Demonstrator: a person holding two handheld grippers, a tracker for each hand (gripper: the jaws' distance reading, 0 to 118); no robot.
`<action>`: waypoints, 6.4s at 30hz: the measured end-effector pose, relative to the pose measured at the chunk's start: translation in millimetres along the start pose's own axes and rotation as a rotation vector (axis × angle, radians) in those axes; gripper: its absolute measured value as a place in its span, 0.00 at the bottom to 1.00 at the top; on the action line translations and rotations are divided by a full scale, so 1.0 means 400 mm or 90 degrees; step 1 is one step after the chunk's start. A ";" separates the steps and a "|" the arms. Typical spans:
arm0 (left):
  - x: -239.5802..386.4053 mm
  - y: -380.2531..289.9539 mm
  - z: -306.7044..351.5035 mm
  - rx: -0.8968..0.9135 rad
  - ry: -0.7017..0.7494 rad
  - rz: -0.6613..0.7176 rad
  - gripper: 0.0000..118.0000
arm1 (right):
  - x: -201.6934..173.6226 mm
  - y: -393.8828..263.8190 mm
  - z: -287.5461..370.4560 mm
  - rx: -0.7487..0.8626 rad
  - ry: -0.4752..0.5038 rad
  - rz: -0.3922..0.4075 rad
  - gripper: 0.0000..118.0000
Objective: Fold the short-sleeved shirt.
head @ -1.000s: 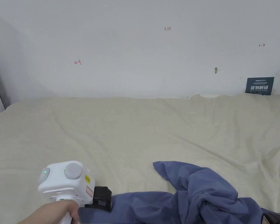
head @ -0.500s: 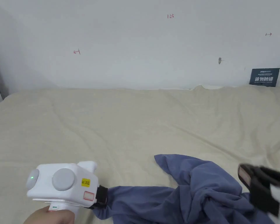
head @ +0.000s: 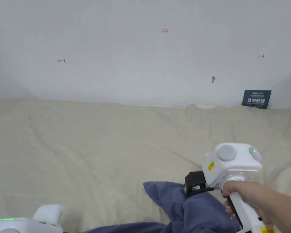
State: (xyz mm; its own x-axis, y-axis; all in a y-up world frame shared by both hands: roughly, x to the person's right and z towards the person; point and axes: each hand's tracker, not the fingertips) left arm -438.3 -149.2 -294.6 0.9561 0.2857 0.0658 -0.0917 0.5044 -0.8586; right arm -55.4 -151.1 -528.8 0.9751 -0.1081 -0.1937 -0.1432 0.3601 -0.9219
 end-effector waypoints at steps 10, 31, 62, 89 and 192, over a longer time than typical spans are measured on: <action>-0.002 -0.019 -0.011 -0.012 0.000 -0.013 0.04 | -0.002 -0.009 -0.016 -0.049 0.065 -0.023 0.02; 0.106 0.194 0.501 0.248 -0.014 -0.044 0.04 | 0.156 -0.280 0.861 0.325 0.117 -0.030 0.02; 0.178 0.880 0.764 0.588 0.139 -0.064 0.04 | -0.036 0.261 1.256 0.704 -0.075 -0.059 0.02; -0.003 -0.028 0.070 0.277 0.040 0.030 0.04 | 0.126 -0.543 0.278 0.359 -0.015 -0.104 0.02; -0.023 -0.331 0.260 0.004 0.024 -0.031 0.06 | 0.150 -0.948 0.330 0.172 -0.036 -0.001 0.34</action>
State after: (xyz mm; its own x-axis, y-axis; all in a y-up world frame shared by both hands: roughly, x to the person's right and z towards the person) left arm -464.0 -133.8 -128.7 0.9694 0.2292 0.0880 -0.0460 0.5218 -0.8518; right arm 79.8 -171.9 -146.4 0.9843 -0.0589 -0.1667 -0.0994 0.5955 -0.7972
